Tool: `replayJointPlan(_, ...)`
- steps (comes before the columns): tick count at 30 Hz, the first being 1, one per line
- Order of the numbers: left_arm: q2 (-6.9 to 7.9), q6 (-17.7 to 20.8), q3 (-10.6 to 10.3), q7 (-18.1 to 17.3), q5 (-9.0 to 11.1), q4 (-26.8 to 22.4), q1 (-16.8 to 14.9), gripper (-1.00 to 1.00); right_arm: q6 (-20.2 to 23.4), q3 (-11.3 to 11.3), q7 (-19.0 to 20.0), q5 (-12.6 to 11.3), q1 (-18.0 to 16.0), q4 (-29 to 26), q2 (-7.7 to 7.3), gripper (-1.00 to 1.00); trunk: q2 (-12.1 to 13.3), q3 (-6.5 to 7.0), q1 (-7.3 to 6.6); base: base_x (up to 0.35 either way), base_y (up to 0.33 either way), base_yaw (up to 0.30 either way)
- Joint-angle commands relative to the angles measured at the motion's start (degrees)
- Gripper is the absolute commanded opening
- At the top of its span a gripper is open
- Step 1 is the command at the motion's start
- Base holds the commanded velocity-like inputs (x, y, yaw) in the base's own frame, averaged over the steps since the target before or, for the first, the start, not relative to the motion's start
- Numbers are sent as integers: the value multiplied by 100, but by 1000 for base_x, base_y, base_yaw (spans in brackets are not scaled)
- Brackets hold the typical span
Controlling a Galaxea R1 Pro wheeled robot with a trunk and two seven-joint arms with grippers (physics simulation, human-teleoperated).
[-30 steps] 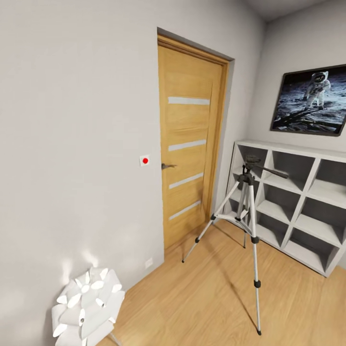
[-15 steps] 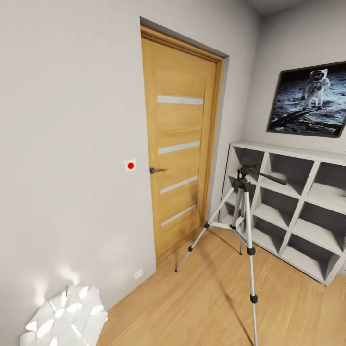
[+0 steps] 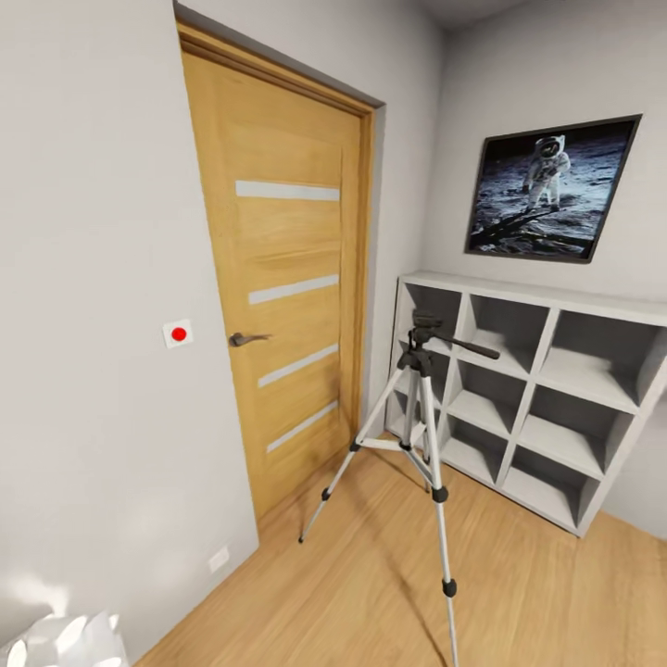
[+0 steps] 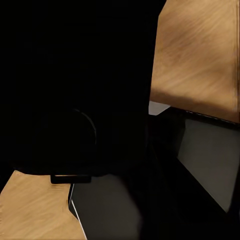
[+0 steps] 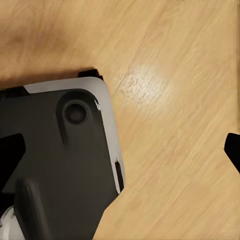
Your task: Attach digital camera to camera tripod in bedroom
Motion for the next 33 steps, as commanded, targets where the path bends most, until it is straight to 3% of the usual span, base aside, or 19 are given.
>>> replayJointPlan(1,-1,-9,-50,20,26,-1,0,-100,-28,-48,8,46,-5,19,-5,100,-3,-2,4,127,-98,-250)
replayJointPlan(33,-5,-9,-37,53,99,-1,0,-100,-28,-56,8,46,-6,13,-7,100,-3,-2,4,34,-23,-250)
